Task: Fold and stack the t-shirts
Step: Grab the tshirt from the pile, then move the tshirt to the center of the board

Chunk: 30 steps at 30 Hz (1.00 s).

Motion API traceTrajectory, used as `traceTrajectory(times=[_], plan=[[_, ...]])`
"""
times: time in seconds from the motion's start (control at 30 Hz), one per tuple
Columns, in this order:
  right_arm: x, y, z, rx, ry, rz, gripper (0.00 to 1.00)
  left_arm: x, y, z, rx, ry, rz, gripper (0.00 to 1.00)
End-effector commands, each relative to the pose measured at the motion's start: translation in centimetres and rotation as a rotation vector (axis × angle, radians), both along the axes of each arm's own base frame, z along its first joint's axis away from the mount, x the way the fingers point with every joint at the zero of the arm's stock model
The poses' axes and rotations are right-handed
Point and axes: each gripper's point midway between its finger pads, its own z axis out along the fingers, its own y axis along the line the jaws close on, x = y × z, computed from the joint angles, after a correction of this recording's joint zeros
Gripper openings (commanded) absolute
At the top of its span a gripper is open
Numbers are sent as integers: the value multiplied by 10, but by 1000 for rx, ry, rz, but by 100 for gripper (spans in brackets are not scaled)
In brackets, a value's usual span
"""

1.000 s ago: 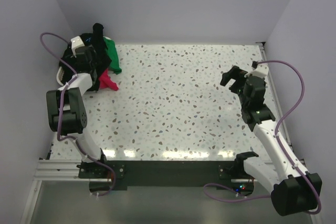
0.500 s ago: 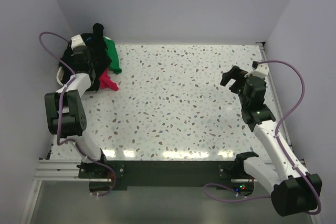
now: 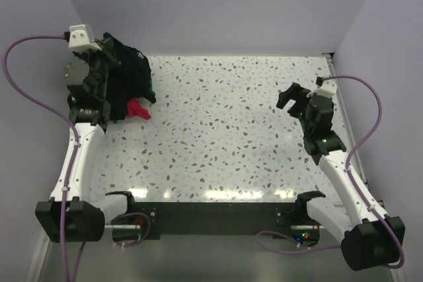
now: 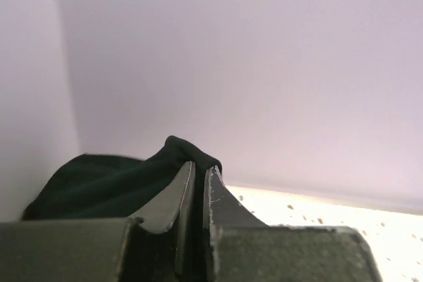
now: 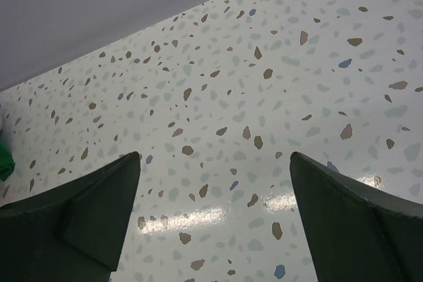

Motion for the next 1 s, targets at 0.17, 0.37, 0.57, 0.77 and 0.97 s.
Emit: traceTrajectory(times=[0.17,0.37,0.57,0.77,0.97], plan=[[2,1,23,10,-68,7,98,-42,-128,96,93,-243,-511,0],[-3,0,19,5,-41,7,98,-50,-210,109,116,-259,-834,0],[0,1,14,2,-18,9,99,-28,-248,74,88,-189,-980,0],[13,24,-12,31,85,113,96,105,-214,-86,48,220,-611,52],[19,66,-54,87,199,268,88,102,-185,-176,13,371,-462,85]])
